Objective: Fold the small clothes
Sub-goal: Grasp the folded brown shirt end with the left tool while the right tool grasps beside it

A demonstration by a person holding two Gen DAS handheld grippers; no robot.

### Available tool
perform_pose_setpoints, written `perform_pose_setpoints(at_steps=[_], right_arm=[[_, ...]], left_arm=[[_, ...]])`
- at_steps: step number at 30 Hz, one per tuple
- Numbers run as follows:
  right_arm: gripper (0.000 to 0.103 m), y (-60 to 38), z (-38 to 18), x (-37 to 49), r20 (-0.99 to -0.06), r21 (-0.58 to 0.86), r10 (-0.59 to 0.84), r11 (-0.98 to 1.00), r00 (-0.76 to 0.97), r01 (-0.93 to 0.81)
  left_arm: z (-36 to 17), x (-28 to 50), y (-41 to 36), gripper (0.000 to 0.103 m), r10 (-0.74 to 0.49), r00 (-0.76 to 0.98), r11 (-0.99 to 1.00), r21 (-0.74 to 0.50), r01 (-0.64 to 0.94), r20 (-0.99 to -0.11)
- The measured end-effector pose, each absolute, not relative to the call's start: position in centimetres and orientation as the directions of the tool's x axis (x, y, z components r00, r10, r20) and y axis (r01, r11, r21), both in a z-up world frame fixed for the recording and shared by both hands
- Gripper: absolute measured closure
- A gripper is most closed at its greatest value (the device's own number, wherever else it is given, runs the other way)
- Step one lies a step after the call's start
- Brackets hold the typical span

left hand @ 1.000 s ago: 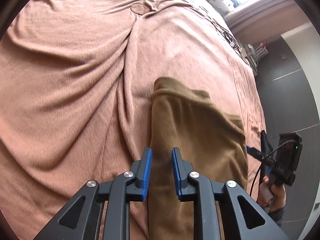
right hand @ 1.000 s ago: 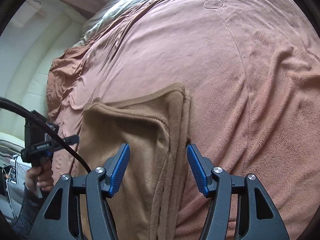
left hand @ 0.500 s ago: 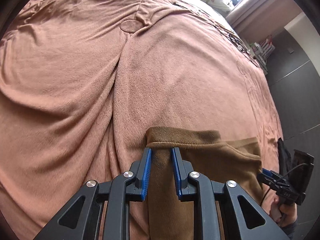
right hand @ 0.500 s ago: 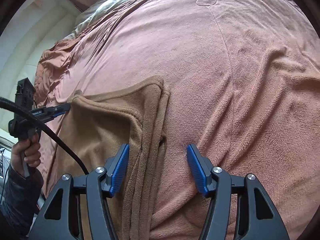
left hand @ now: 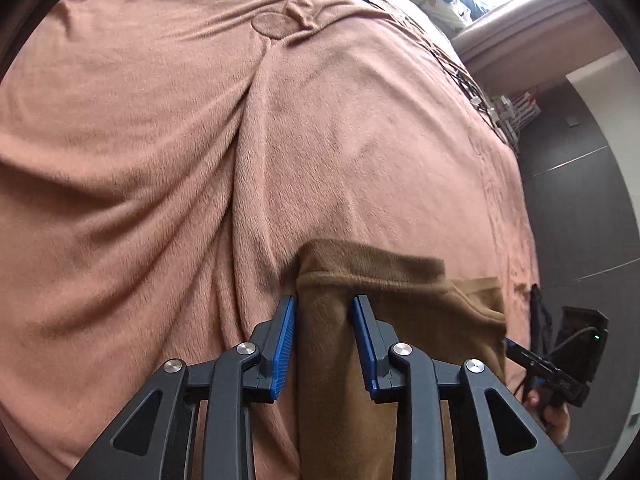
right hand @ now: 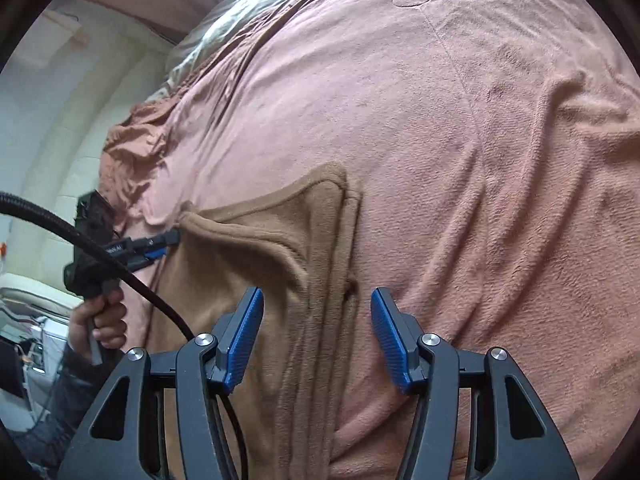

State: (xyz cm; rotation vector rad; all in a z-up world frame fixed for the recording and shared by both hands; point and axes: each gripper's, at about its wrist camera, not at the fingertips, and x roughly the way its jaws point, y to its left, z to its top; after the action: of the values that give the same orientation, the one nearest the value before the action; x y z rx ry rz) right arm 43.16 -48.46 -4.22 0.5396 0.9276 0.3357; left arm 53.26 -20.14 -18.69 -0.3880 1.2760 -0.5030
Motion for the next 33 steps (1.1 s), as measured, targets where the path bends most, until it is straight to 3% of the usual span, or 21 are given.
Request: perform_pose_setpoints(at_steps=[10, 23, 25, 27, 29, 33], right_arm=[[0.049, -49.4, -6.1, 44.0, -0.64, 0.653, 0.583, 0.756, 0.5, -0.046], [0.049, -48.3, -7.0, 46.5, -0.614, 0.672, 0.58, 0.74, 0.535, -0.031], [0.061, -47.8, -6.8, 46.6, -0.636, 0.647, 0.556, 0.762, 0.536, -0.023], [0.078, -47.4, -6.4, 46.3, -0.659, 0.616, 0.529, 0.787, 0.534, -0.019], [0.084, -46.8, -5.6, 45.9, -0.662, 0.601, 0.52, 0.798, 0.539, -0.032], [0.086, -45.6, -3.6, 44.7, -0.663, 0.558, 0.485, 0.828, 0.571, -0.055]], left_arm=[[-19.8, 52.2, -19.8, 0.072, -0.59, 0.16, 0.807, -0.578, 0.122, -0.791], [-20.1, 53.7, -21.5, 0.073, -0.583, 0.223, 0.812, -0.569, 0.128, -0.781], [-20.0, 53.5, -21.7, 0.077, -0.567, 0.237, 0.823, -0.554, 0.125, -0.789], [-19.7, 53.4, -21.9, 0.084, -0.557, 0.246, 0.83, -0.542, 0.13, -0.793], [-19.2, 53.1, -21.7, 0.093, -0.561, 0.253, 0.827, -0.545, 0.14, -0.788], [-17.4, 52.6, -21.6, 0.096, -0.576, 0.271, 0.817, -0.553, 0.163, -0.771]])
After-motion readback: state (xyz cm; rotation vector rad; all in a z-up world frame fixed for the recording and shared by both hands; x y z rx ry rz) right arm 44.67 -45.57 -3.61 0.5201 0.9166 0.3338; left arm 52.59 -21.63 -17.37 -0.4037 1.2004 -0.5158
